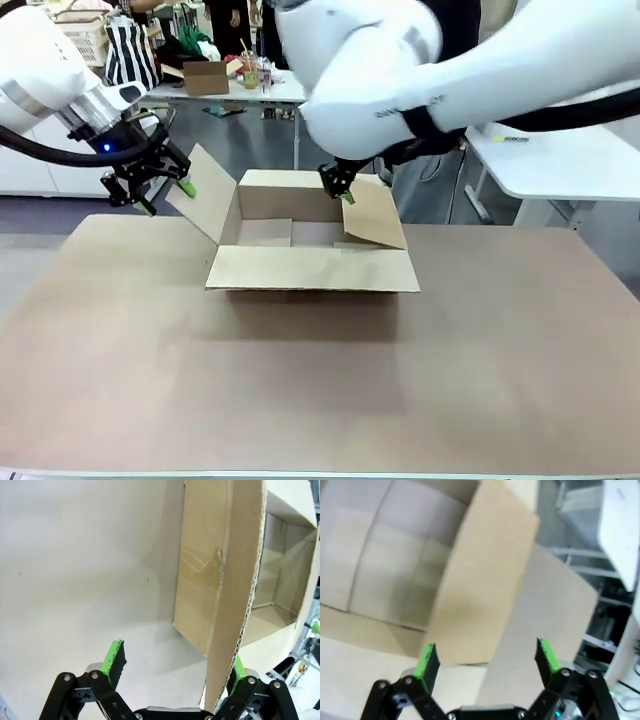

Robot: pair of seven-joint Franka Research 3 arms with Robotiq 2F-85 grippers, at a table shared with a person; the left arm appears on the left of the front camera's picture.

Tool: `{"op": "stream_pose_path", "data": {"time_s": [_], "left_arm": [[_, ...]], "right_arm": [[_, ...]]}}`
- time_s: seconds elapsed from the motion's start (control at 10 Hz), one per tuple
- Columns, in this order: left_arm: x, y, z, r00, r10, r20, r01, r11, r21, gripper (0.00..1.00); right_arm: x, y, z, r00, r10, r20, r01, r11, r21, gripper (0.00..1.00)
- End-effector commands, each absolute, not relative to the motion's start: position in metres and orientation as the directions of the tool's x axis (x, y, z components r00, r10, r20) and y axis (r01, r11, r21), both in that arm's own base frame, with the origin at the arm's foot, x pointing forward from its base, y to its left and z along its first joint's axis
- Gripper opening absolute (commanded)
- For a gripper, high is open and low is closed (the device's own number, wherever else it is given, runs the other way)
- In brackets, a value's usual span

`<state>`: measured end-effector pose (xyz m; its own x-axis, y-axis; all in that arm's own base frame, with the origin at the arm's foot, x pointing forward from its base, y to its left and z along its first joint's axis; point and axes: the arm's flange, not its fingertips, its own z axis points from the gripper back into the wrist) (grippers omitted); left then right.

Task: Pack the gift set into the box.
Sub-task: Place both hands on the side flaps of the Package Box and spread them outward.

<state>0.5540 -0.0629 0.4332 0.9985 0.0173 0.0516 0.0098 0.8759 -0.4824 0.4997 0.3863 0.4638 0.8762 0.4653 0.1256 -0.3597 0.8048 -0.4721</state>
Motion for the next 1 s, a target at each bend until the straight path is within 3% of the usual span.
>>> {"op": "stream_pose_path", "data": {"time_s": [0.0, 0.4, 0.9], "left_arm": [[0.553, -0.064, 0.436, 0.998, 0.029, 0.052, -0.002, 0.886, -0.464, 1.00], [0.553, -0.064, 0.436, 0.998, 0.029, 0.052, -0.002, 0.886, -0.464, 1.00], [0.553, -0.064, 0.436, 0.998, 0.029, 0.052, -0.002, 0.886, -0.464, 1.00]], "right_arm": [[0.535, 0.403, 0.458, 0.893, 0.436, 0.114, -0.350, 0.830, -0.434, 1.00], [0.531, 0.411, 0.424, 0.907, 0.390, 0.155, -0.258, 0.809, -0.527, 1.00], [0.532, 0.393, 0.390, 0.915, 0.388, 0.110, -0.256, 0.770, -0.584, 1.00]]}}
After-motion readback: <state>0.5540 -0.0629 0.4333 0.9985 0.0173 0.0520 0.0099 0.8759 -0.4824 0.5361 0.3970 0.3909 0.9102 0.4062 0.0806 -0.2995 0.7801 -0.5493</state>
